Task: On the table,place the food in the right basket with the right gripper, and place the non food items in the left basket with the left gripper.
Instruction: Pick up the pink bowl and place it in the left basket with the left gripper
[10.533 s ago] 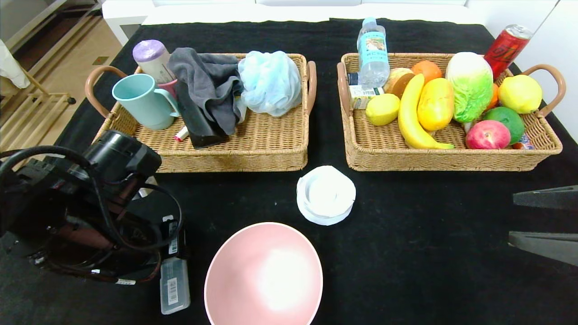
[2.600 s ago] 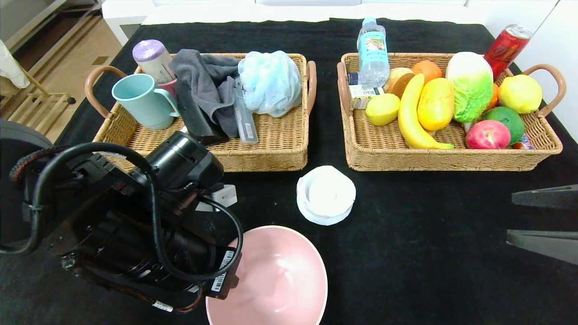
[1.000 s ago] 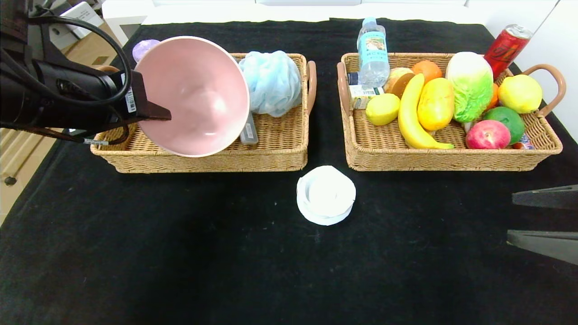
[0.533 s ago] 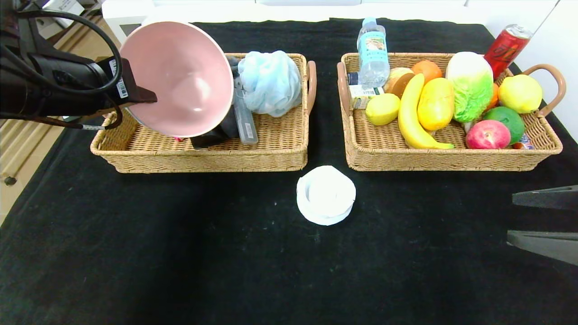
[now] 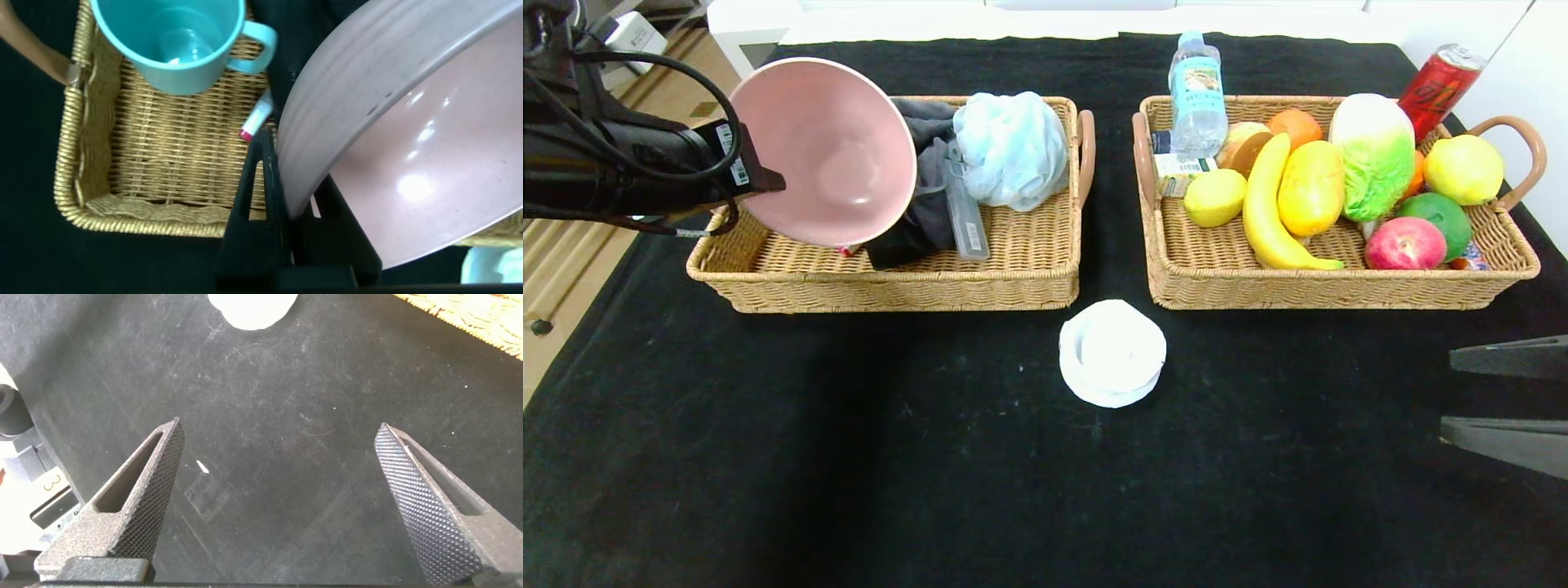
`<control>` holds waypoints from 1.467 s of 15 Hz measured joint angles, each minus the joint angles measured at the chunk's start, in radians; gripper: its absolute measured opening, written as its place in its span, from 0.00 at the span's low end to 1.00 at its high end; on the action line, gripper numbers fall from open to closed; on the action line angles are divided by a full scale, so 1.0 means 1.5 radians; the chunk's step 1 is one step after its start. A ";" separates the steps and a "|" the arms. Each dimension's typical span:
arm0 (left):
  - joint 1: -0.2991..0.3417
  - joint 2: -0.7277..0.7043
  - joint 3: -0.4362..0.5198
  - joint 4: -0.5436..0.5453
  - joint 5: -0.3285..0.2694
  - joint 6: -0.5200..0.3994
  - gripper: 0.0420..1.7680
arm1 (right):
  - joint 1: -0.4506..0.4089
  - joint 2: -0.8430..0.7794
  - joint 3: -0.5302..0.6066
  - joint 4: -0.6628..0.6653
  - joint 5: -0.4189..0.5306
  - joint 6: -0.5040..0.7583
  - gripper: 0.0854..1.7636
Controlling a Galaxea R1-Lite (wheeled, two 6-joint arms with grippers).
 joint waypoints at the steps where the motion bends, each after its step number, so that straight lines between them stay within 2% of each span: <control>1: 0.007 0.005 0.000 -0.004 -0.006 0.000 0.07 | 0.000 0.000 0.000 0.000 0.000 0.000 0.97; 7: 0.032 0.024 0.007 -0.053 -0.023 0.003 0.07 | 0.001 0.000 0.000 0.000 0.000 0.000 0.97; 12: 0.044 0.034 0.034 -0.119 -0.042 0.031 0.07 | 0.001 0.001 0.000 0.000 0.000 -0.001 0.97; 15: 0.046 0.041 0.041 -0.126 -0.042 0.036 0.07 | 0.001 0.001 0.000 0.000 0.000 -0.001 0.97; 16: 0.048 0.042 0.041 -0.126 -0.042 0.039 0.12 | 0.001 0.001 0.000 0.000 0.000 -0.001 0.97; 19: 0.052 0.044 0.042 -0.126 -0.042 0.044 0.38 | 0.001 0.001 0.000 0.000 0.000 -0.001 0.97; 22: 0.056 0.044 0.043 -0.125 -0.041 0.045 0.57 | 0.001 0.001 0.000 0.000 0.000 -0.001 0.97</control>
